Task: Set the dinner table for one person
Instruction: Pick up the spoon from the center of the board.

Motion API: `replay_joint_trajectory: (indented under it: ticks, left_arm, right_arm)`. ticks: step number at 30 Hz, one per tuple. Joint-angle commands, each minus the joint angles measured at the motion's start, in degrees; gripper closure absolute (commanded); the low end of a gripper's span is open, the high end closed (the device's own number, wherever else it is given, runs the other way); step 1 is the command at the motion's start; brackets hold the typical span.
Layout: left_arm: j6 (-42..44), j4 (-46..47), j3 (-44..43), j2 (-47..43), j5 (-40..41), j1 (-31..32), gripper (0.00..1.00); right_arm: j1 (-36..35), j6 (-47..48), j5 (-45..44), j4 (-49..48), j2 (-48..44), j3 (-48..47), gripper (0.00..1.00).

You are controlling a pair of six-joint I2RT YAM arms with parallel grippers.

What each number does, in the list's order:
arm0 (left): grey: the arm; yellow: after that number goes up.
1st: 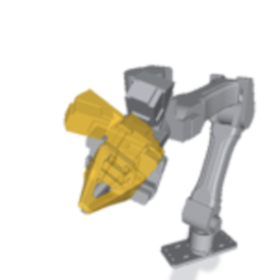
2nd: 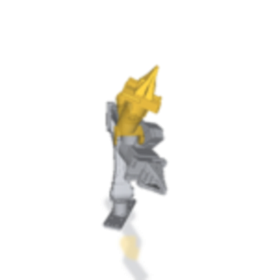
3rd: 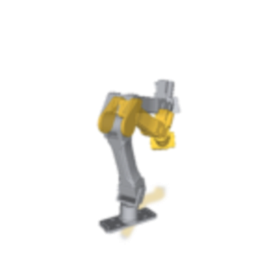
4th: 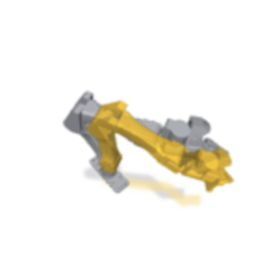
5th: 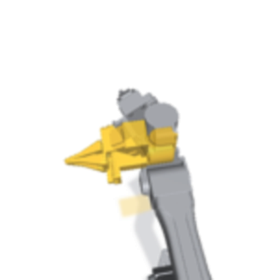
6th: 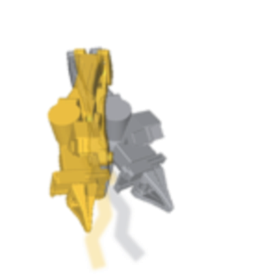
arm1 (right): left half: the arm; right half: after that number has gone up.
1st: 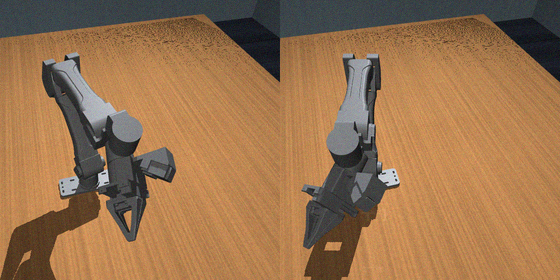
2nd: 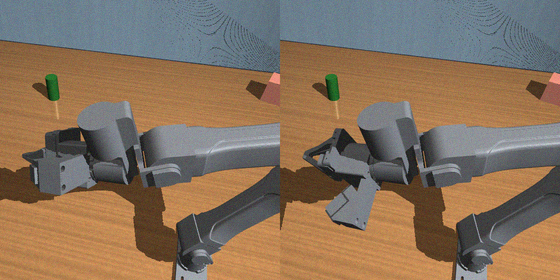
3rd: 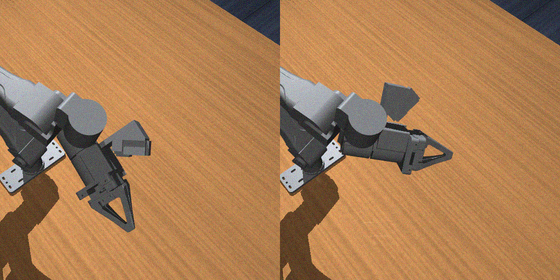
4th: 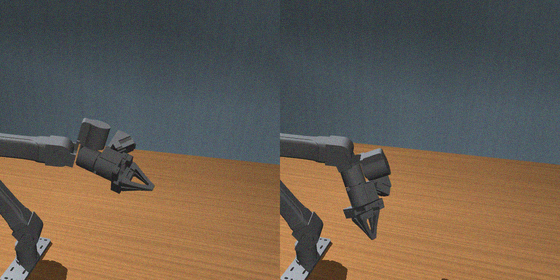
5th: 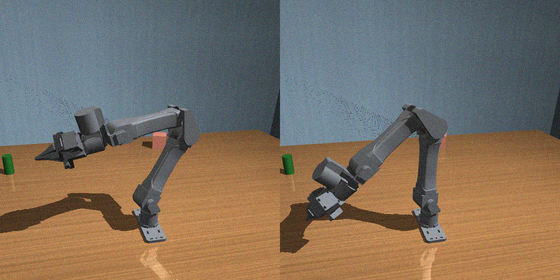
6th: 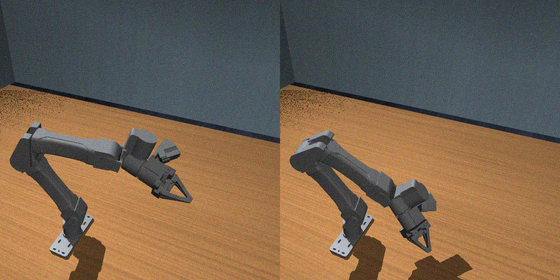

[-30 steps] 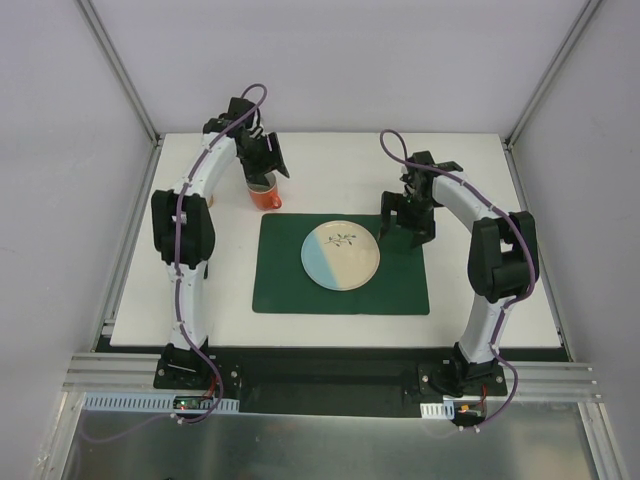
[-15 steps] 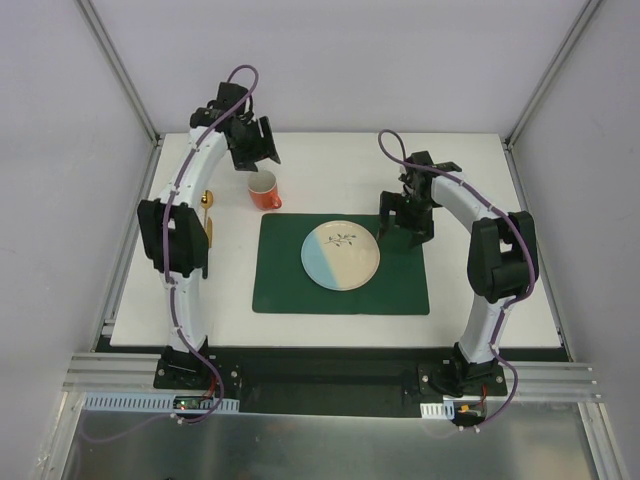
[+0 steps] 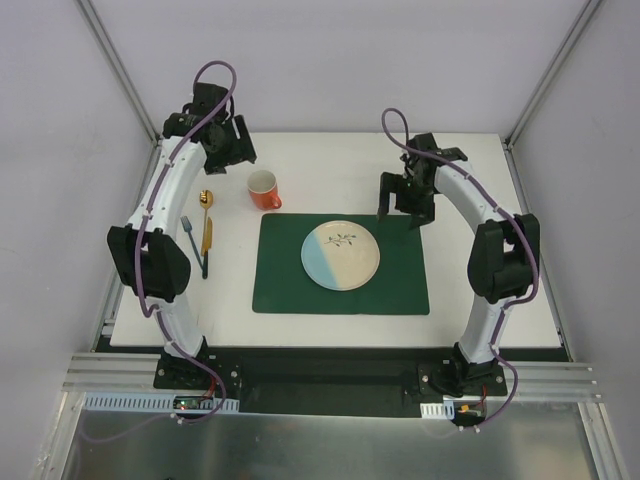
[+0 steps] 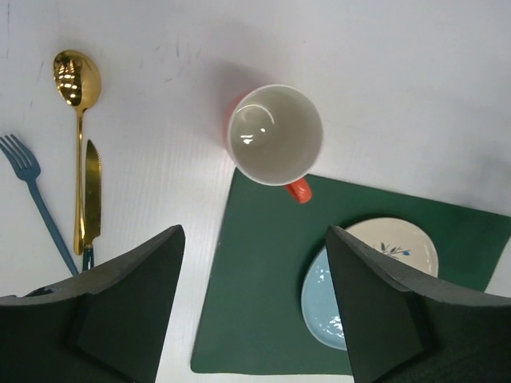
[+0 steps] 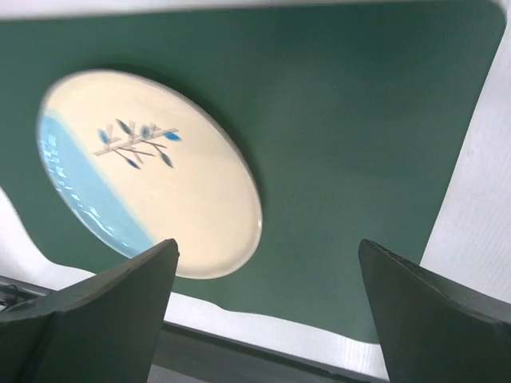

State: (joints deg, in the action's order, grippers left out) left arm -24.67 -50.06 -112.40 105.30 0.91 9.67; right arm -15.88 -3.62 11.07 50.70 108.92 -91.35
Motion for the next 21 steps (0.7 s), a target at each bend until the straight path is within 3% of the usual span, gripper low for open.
replay_joint_trajectory:
  ticks: [1,8,13,14,21]
  left_arm:
    - [-0.65,-1.44,3.15,-1.94,3.14,-0.88,0.28]
    - [-2.06,-0.48,10.44,-5.10,1.02,-8.17,0.27]
    - [0.76,-0.39,7.03,-2.29,1.99,-11.78,0.26]
    - [0.93,-0.30,6.41,-1.33,2.08,-12.13,0.22]
    - [1.02,-0.47,1.84,7.54,-2.40,-16.08,0.20]
  right_arm:
    - [-0.03,1.24,-0.62,2.65,-0.38,-6.28,0.02]
    - [0.15,0.72,0.44,3.02,1.21,-4.90,0.01]
    - [-0.20,-0.43,1.76,0.45,0.23,0.73,0.01]
    - [-0.20,-0.25,1.50,0.63,0.41,1.00,0.01]
    - [-0.20,-1.39,1.58,1.42,1.64,-1.10,0.01]
